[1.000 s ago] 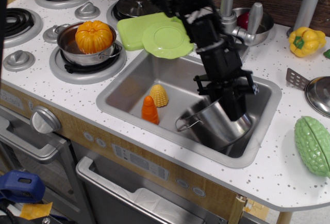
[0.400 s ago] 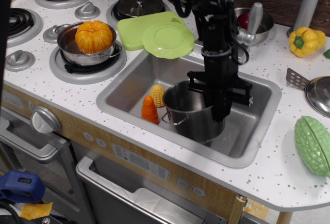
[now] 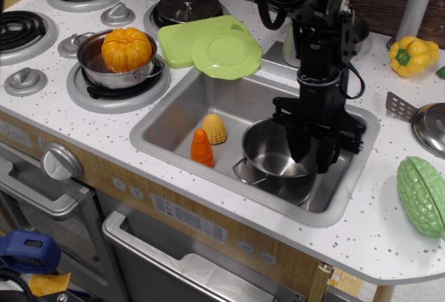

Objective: Flip pot upright in sink

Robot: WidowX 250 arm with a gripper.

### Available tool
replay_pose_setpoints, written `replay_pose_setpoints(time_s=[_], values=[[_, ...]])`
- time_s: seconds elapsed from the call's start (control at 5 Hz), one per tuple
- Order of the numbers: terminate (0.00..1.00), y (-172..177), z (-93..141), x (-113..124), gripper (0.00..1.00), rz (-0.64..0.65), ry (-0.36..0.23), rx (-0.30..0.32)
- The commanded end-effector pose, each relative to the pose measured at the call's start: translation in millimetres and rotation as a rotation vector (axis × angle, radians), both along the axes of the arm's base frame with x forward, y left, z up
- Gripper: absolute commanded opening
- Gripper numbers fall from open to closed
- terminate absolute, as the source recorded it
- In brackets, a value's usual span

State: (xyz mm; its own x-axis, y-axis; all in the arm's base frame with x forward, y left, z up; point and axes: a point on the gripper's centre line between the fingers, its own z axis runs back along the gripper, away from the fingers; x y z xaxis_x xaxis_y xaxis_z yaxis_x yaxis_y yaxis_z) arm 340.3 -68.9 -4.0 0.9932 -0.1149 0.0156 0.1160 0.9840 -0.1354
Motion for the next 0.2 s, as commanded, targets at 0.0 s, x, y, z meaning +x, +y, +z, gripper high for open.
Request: replay_pose_setpoints(time_s=[0.0], values=[[1.00, 0.5, 25.7, 10.1, 1.00, 0.006, -0.077, -0.012]])
